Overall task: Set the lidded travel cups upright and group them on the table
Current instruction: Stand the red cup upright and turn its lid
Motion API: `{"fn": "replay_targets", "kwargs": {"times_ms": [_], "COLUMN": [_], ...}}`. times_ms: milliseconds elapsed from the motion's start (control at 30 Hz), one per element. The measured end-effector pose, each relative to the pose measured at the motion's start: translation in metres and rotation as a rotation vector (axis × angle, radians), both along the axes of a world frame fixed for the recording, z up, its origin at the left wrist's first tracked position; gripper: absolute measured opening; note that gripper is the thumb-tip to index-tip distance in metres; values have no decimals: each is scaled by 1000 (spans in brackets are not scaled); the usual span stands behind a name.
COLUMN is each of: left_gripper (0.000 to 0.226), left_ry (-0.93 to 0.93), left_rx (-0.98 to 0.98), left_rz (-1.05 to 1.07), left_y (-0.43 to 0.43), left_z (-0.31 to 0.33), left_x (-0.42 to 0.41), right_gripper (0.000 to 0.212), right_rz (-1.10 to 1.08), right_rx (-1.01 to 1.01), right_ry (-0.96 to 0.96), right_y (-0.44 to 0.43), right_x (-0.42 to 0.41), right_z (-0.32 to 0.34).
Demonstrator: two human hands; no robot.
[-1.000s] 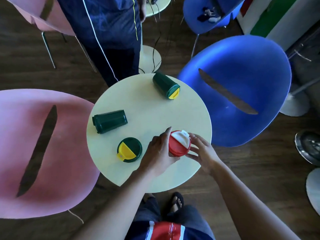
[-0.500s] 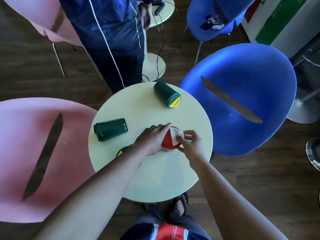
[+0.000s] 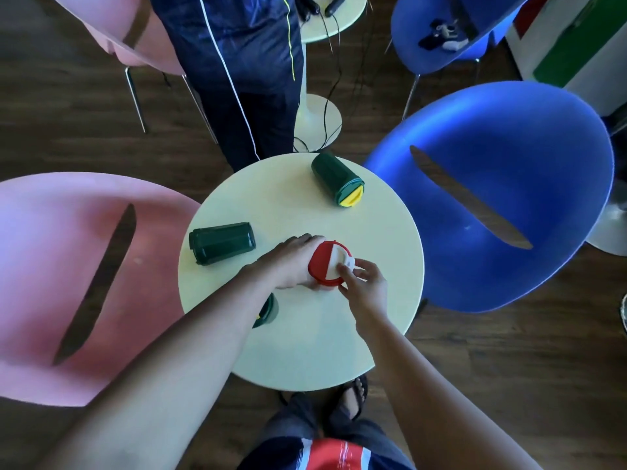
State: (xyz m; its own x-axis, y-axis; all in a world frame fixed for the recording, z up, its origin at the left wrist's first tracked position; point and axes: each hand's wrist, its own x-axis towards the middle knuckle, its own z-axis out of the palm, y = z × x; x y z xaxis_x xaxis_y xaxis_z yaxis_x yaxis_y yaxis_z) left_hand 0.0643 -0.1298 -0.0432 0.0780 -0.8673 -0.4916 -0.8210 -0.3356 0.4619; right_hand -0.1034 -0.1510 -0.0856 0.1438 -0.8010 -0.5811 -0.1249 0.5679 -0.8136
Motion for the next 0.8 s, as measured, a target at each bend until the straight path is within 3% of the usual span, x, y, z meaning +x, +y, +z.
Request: {"fn": "replay_targets", "kwargs": {"times_ms": [233,533,667,800], "left_gripper": [86,87,87,74], "left_ry": [-11,-125,-92,50], "left_rx": [-15,-64,-90,-59], "left_rz": [3,-58,61,289], "left_y": [0,13,28,56], "left_z": [2,-6,1,8], "left_x": [3,11,30,58], "right_gripper": [33,35,20,7], "right_rz": [88,141,142,238], "right_rx": [-29,-113,-280,-396], "right_ry": [72,212,300,237], "right_y": [-1,-12,-28,-21], "right_x": [-5,-4,1,21], "right_z": [2,11,33,56]}}
